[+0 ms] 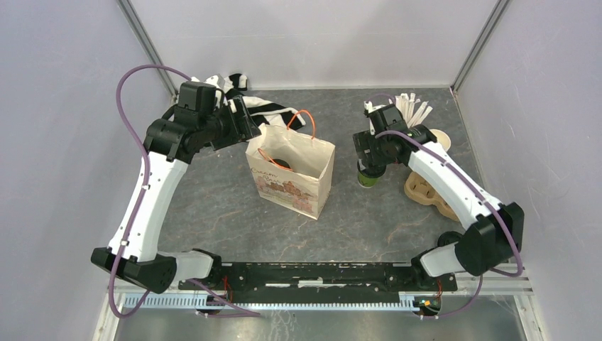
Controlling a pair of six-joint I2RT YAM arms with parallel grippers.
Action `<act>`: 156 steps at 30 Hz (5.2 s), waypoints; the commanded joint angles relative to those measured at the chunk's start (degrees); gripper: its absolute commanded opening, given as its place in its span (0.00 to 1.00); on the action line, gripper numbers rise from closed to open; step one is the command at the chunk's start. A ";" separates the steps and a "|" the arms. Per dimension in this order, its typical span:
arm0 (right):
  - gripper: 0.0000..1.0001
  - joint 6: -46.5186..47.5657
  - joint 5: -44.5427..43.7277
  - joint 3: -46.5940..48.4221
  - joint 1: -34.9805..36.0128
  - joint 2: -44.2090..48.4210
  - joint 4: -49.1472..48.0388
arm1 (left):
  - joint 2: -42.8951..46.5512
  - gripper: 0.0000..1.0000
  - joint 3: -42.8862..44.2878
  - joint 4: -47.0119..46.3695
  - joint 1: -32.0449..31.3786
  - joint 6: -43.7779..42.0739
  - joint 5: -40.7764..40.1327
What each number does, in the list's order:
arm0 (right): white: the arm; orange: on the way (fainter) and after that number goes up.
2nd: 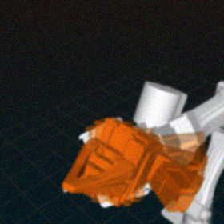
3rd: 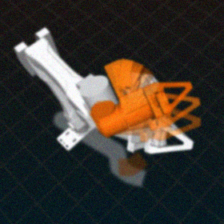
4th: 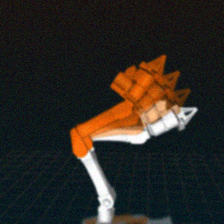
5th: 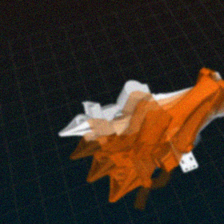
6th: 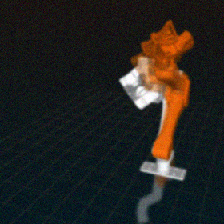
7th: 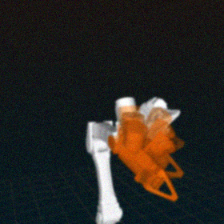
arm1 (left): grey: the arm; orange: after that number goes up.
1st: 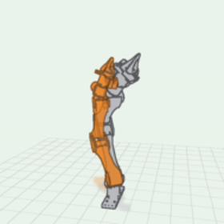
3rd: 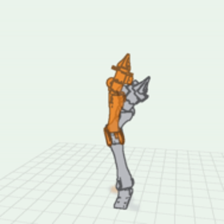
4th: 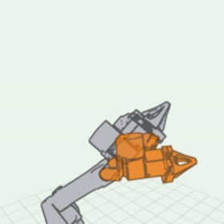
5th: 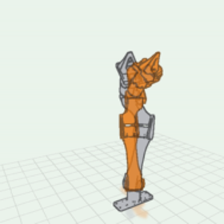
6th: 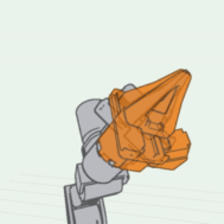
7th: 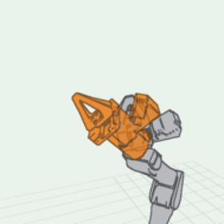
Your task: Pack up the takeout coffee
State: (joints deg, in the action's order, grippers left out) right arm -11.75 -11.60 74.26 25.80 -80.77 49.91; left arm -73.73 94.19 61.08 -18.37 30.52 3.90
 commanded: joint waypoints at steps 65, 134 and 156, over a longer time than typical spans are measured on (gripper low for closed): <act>0.90 3.20 7.55 -0.98 -5.11 -10.57 -5.39 | 0.78 0.79 -0.76 -1.84 0.44 -0.25 3.68; 0.54 1.15 38.95 8.32 -4.98 27.35 -19.00 | 1.72 0.02 -17.60 -24.58 -4.30 -17.16 -9.82; 0.50 0.94 30.49 19.36 25.80 14.21 -19.81 | 28.49 0.02 -41.32 -39.06 -4.24 -8.60 -7.04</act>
State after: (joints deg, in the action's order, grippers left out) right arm -12.51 23.75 91.29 47.03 -66.92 30.52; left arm -49.47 55.81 30.24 -22.70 19.00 -4.03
